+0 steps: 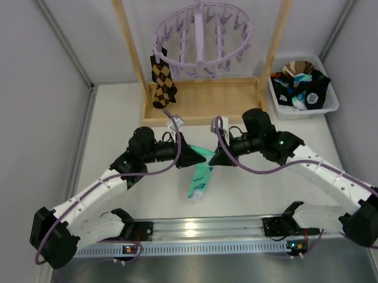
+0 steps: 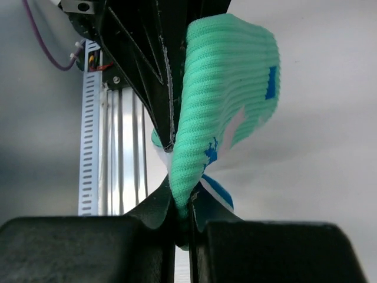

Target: Remove the socks clipped to the hanger

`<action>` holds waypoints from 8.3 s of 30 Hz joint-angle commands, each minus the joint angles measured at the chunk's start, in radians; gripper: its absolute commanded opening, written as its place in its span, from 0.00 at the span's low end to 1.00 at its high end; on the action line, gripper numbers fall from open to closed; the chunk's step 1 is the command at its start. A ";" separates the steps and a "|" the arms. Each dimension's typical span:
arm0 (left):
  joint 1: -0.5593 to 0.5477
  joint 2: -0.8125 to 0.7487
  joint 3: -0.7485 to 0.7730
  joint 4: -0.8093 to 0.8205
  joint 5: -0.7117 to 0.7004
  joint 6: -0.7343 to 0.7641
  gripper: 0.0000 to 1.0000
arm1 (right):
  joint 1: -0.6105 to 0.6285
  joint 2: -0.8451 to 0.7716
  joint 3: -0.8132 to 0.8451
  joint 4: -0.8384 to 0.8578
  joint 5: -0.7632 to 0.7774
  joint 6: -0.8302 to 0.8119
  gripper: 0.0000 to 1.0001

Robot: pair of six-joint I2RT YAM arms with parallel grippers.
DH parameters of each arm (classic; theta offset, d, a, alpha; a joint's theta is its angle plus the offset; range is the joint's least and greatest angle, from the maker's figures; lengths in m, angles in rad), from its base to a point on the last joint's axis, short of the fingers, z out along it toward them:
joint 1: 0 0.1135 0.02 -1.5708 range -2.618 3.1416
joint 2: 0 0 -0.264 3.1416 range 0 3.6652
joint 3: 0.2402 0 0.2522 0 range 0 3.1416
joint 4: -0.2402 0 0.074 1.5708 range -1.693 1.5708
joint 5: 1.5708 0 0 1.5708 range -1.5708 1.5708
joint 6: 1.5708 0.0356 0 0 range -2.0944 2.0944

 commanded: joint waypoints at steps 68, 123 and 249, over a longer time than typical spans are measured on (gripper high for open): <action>0.014 -0.186 0.203 -0.398 -0.850 0.263 0.99 | -0.895 0.443 0.653 0.142 0.695 0.575 0.99; 0.417 1.009 0.517 0.936 -0.515 0.526 0.59 | -0.573 -0.495 -0.441 0.799 0.210 0.866 0.99; -0.571 0.823 0.343 1.008 -1.399 0.958 0.00 | -0.268 -0.031 0.468 -0.145 0.837 0.420 0.88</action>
